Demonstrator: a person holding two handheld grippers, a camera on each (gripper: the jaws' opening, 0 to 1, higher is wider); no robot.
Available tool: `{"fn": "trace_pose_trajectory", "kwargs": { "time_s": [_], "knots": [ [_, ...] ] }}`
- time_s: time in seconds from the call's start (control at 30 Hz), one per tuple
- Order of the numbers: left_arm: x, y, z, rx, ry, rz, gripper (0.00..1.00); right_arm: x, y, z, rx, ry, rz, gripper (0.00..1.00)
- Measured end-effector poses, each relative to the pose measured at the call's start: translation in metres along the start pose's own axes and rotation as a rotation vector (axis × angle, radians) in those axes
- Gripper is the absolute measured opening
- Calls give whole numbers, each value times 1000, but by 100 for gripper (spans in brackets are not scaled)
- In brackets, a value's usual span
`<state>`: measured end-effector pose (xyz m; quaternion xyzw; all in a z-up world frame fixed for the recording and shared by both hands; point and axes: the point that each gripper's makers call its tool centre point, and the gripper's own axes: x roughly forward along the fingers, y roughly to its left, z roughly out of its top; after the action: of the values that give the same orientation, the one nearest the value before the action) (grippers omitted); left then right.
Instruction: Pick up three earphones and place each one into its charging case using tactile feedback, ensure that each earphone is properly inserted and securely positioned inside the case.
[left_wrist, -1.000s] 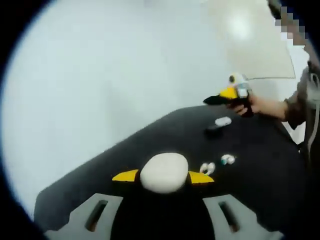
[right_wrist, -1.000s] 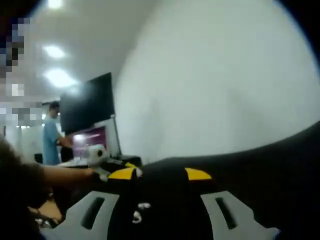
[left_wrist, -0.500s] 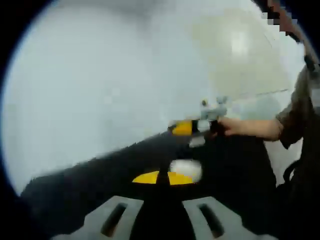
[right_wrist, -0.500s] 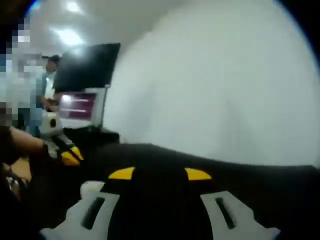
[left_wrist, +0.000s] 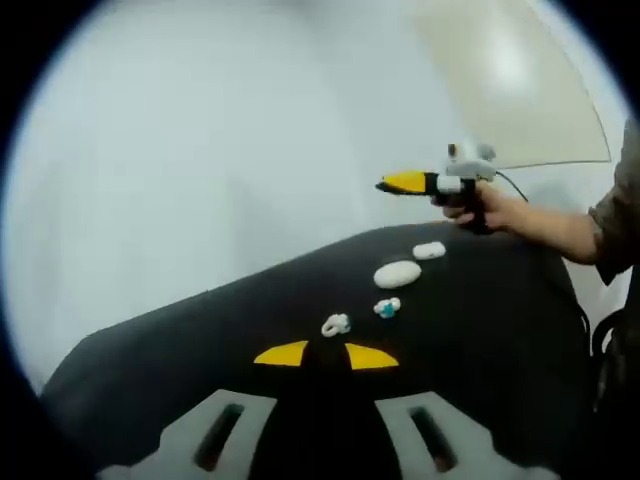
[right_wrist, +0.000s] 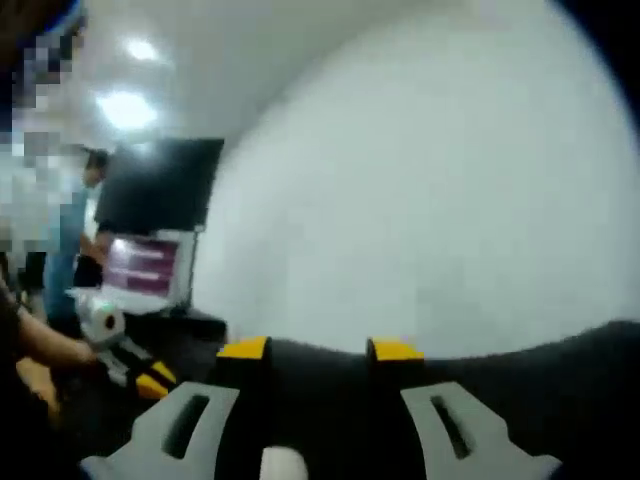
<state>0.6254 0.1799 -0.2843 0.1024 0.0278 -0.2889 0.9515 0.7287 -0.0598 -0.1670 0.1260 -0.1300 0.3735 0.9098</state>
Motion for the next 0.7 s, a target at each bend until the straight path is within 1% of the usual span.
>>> {"fn": "trace_pose_trajectory", "kwargs": {
  "time_s": [0.03,0.07,0.1,0.13,0.17,0.2,0.23,0.3,0.37,0.4,0.43,0.5,0.57,0.6,0.63,0.67,0.7],
  "knots": [
    [-1,1,0,-2,-3,2,13,-3,-11,-7,28,36,-28,32],
    [-1,2,2,-5,-9,11,14,-5,-18,-12,31,64,-47,31],
    [-2,4,3,-4,-17,20,15,-5,-21,-15,6,85,-47,31],
    [-3,5,4,-2,-27,29,15,-5,-18,-17,-48,102,-28,31],
    [-3,7,5,-2,-33,35,15,-3,-15,-16,-68,106,-15,31],
    [-4,7,6,-2,-36,38,15,-1,-6,-17,-83,122,18,31],
    [-4,7,6,-4,-42,37,15,1,9,-24,-83,168,79,31],
    [-5,7,8,-4,-52,34,15,1,34,-48,-76,321,184,31],
    [-6,7,10,-10,-65,32,15,-1,55,-75,-152,453,269,31],
    [-6,7,12,-13,-74,31,15,-3,60,-87,-186,512,288,31],
    [-6,7,12,-12,-80,31,15,-8,64,-108,-271,616,315,32],
    [-7,6,13,-7,-83,28,15,-13,66,-130,-370,721,350,32],
    [-7,4,14,2,-88,23,15,-14,68,-148,-427,795,382,32],
    [-6,3,14,8,-88,23,15,-13,67,-153,-425,820,375,36],
    [-6,2,13,16,-84,22,15,-8,67,-154,-430,805,371,38],
    [-5,1,12,27,-77,20,15,-6,64,-158,-440,839,375,38],
    [-5,1,12,32,-75,19,15,-5,62,-159,-439,851,368,38]
  ]
}}
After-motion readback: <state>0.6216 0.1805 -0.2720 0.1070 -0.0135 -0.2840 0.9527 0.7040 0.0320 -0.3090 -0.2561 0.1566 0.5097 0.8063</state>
